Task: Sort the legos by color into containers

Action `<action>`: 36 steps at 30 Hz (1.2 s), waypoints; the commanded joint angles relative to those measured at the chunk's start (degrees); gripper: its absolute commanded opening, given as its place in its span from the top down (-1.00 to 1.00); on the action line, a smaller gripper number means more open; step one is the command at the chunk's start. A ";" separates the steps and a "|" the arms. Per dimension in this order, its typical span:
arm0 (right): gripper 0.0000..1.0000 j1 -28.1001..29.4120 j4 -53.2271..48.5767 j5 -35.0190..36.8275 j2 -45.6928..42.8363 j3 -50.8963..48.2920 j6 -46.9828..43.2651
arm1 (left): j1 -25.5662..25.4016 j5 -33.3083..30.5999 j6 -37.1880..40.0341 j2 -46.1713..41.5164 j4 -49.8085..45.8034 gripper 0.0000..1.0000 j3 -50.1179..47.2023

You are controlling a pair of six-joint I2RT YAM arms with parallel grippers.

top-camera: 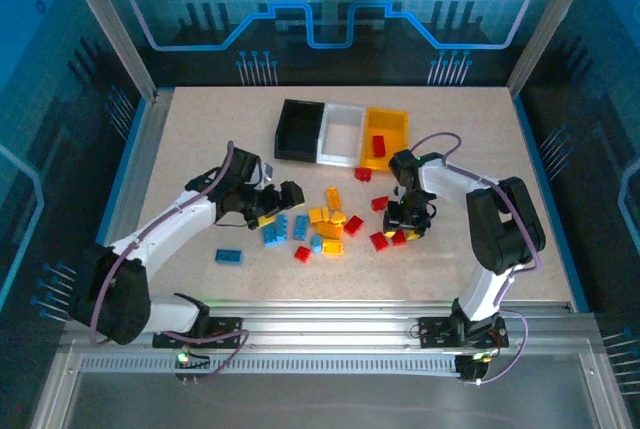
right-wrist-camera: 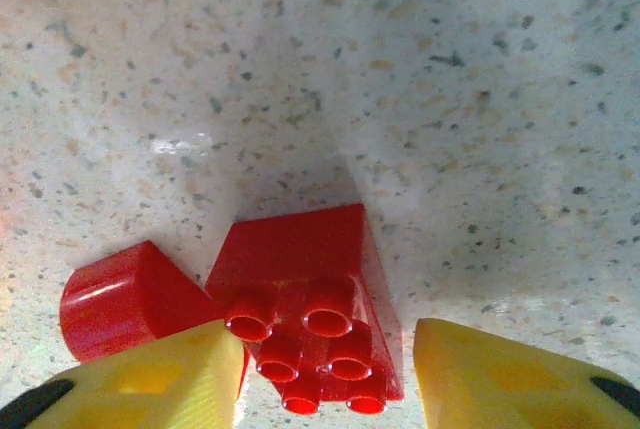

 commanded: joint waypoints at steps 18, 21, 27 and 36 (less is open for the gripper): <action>0.24 -0.79 -0.21 5.68 2.38 0.87 0.31 | -0.40 -1.24 0.01 -0.60 -1.72 -0.98 1.11; 0.40 -0.84 -0.15 5.11 0.98 1.23 0.28 | -0.38 -1.04 -0.94 -0.79 -0.80 -0.98 0.39; 0.43 -1.52 -3.58 4.43 -3.05 7.21 0.74 | -0.36 -0.52 -0.86 0.79 -0.12 -0.98 1.05; 0.43 -4.63 -5.98 -3.18 -2.45 26.24 4.06 | -0.37 -0.49 0.88 2.20 -1.18 -0.98 4.53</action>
